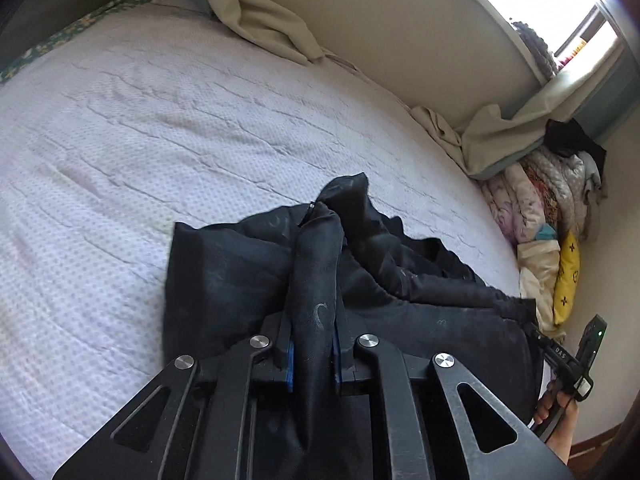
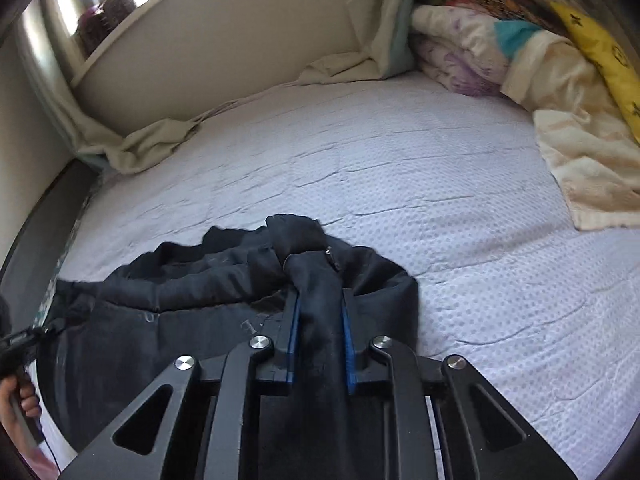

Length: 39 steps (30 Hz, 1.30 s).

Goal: Fold large clothes

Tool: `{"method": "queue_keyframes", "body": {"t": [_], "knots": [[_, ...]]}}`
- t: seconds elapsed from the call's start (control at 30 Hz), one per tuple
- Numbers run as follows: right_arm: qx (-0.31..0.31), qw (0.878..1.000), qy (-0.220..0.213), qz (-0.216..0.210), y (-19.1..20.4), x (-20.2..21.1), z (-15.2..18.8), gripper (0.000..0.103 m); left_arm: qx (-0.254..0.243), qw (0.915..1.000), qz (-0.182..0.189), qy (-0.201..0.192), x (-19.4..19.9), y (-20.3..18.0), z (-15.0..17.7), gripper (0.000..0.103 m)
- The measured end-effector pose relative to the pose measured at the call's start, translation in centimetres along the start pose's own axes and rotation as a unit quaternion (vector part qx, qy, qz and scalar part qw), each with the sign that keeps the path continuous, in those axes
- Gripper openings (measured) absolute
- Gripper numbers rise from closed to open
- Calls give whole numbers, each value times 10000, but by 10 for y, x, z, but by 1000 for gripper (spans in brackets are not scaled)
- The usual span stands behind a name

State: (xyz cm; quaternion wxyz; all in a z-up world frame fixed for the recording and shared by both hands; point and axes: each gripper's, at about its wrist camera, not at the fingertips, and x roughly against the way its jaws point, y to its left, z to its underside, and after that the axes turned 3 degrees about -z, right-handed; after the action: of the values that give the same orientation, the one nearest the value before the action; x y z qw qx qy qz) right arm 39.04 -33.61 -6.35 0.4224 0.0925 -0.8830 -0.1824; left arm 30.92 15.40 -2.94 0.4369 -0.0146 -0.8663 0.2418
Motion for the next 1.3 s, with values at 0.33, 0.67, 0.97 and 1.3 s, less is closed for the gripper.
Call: {"method": "queue_keyframes", "body": {"t": [0.33, 0.67, 0.97, 1.3], "knots": [[-508, 9970, 574, 106, -27, -47, 19, 17, 774, 9951, 344, 516, -48, 46, 17, 23], [-134, 9988, 325, 353, -24, -59, 33, 20, 315, 9992, 131, 221, -57, 37, 26, 25], [-1501, 9877, 199, -391, -52, -15, 15, 80, 860, 9961, -75, 178, -21, 36, 13, 80], [-267, 9979, -586, -39, 29, 77, 23, 74, -792, 9927, -355, -843, 53, -60, 45, 84]]}}
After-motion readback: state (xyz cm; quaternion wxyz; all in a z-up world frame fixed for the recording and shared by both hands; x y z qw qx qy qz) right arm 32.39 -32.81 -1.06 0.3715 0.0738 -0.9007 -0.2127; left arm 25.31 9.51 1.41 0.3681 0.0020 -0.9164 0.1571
